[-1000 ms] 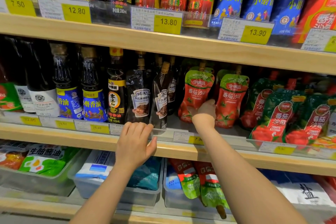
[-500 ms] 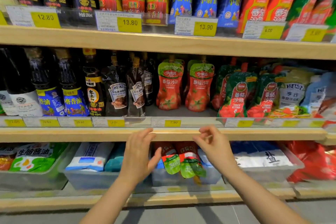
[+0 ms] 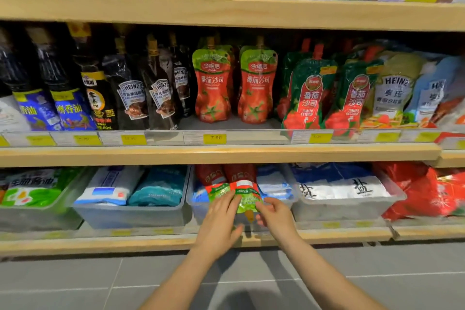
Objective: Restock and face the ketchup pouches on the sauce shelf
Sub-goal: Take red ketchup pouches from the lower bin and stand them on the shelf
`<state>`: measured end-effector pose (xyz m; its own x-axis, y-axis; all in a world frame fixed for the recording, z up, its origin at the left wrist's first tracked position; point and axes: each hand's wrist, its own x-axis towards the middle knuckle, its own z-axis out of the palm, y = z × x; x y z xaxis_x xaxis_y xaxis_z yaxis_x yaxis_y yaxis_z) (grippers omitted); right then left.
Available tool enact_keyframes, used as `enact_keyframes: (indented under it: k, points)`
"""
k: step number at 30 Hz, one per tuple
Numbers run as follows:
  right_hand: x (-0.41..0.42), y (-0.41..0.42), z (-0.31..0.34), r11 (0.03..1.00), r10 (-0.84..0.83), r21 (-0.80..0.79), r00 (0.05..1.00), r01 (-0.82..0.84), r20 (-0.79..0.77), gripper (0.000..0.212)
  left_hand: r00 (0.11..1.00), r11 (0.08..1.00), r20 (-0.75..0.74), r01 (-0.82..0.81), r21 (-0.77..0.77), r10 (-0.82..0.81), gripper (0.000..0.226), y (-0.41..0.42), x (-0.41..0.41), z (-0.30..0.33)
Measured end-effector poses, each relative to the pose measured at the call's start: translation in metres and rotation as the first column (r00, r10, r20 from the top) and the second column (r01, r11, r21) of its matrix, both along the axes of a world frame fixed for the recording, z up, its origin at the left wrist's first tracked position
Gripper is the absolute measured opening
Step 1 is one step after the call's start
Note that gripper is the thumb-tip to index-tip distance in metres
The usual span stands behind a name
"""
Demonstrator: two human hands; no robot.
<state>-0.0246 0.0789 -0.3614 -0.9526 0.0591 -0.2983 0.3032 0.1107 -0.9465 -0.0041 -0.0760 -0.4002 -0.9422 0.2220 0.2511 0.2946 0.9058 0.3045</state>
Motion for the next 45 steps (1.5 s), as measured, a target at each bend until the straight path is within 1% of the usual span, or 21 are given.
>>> enact_keyframes:
  k: [4,7,10,13,14,16,17,19,21,23,25,26,28,30,31,35,38,40,41,42,45]
  points:
    - [-0.005,0.001,0.007,0.985,0.004,-0.172,0.998,0.007,0.067,0.020,1.000,1.000,-0.023,-0.001,0.012,0.001,0.072,0.001,0.002,0.002]
    - [-0.005,0.013,0.022,0.930,0.009,-0.368,0.998,0.018,0.070,0.017,0.995,1.000,-0.097,0.014,0.007,-0.013,0.068,0.002,0.005,0.012]
    - [0.001,0.028,0.040,0.903,0.053,-0.429,0.998,-0.028,0.046,0.016,0.985,0.996,-0.166,0.058,0.064,-0.047,0.062,0.013,0.008,0.029]
    - [0.007,0.040,0.065,0.920,0.124,-0.375,0.992,-0.112,0.009,0.008,0.976,0.961,-0.217,0.087,0.261,-0.029,0.050,0.024,0.009,0.052]
    - [0.007,0.044,0.074,0.944,0.154,-0.293,0.988,-0.154,-0.026,0.013,0.972,0.941,-0.232,0.093,0.327,-0.015,0.044,0.025,0.009,0.063]
    - [0.002,0.051,0.092,0.976,0.216,0.010,0.967,-0.217,-0.137,0.028,0.973,0.913,-0.232,0.081,0.399,0.015,0.032,0.023,0.002,0.090]
    - [-0.002,0.051,0.102,0.967,0.235,0.154,0.947,-0.204,-0.217,0.034,0.975,0.908,-0.223,0.068,0.412,0.029,0.027,0.021,-0.004,0.105]
    - [-0.008,0.047,0.122,0.937,0.309,0.274,0.879,-0.216,-0.364,0.034,0.987,0.889,-0.161,0.060,0.454,0.015,0.021,0.016,-0.015,0.133]
    - [-0.012,0.040,0.138,0.911,0.388,0.311,0.818,-0.270,-0.426,0.018,0.994,0.870,-0.088,0.103,0.482,-0.069,0.021,0.012,-0.020,0.155]
    - [-0.016,0.036,0.146,0.919,0.372,0.292,0.824,-0.264,-0.427,0.026,0.992,0.854,-0.034,0.119,0.506,-0.119,0.026,0.008,-0.024,0.167]
    - [-0.016,0.035,0.153,0.935,0.350,0.201,0.858,-0.293,-0.377,0.029,0.992,0.827,0.029,0.087,0.556,-0.124,0.029,0.003,-0.025,0.170]
    - [-0.016,0.035,0.155,0.938,0.347,0.145,0.869,-0.316,-0.352,0.028,0.985,0.781,0.076,0.072,0.621,-0.152,0.024,0.001,-0.024,0.168]
    - [-0.016,0.036,0.157,0.939,0.341,0.055,0.888,-0.341,-0.308,0.030,0.934,0.677,0.199,0.059,0.734,-0.296,0.010,-0.001,-0.018,0.156]
    - [-0.016,0.038,0.157,0.941,0.323,0.000,0.901,-0.338,-0.290,0.029,0.873,0.688,0.292,0.066,0.723,-0.391,0.029,0.001,-0.010,0.136]
    - [-0.017,0.039,0.157,0.944,0.306,-0.031,0.910,-0.327,-0.281,0.027,0.856,0.694,0.321,0.059,0.718,-0.405,0.031,0.004,-0.006,0.127]
    - [-0.018,0.039,0.154,0.960,0.229,-0.100,0.942,-0.260,-0.245,0.020,0.840,0.624,0.333,0.008,0.781,-0.428,0.024,0.008,-0.003,0.115]
    - [-0.019,0.043,0.149,0.942,0.239,-0.196,0.954,-0.274,-0.183,0.013,0.815,0.592,0.351,-0.012,0.806,-0.461,0.022,0.002,-0.005,0.115]
    - [-0.020,0.044,0.148,0.942,0.261,-0.162,0.945,-0.294,-0.195,0.009,0.819,0.598,0.354,-0.016,0.801,-0.451,0.023,0.001,-0.003,0.113]
    - [-0.019,0.042,0.149,0.949,0.266,-0.109,0.938,-0.295,-0.223,0.004,0.832,0.610,0.351,-0.019,0.792,-0.429,0.023,0.002,-0.002,0.112]
    - [-0.019,0.039,0.150,0.955,0.269,-0.058,0.929,-0.292,-0.256,0.005,0.851,0.626,0.346,-0.026,0.780,-0.395,0.022,0.003,-0.002,0.110]
    - [-0.012,0.022,0.149,0.973,0.222,0.019,0.912,-0.229,-0.346,0.028,0.924,0.716,0.300,-0.041,0.697,-0.239,0.021,0.010,-0.002,0.108]
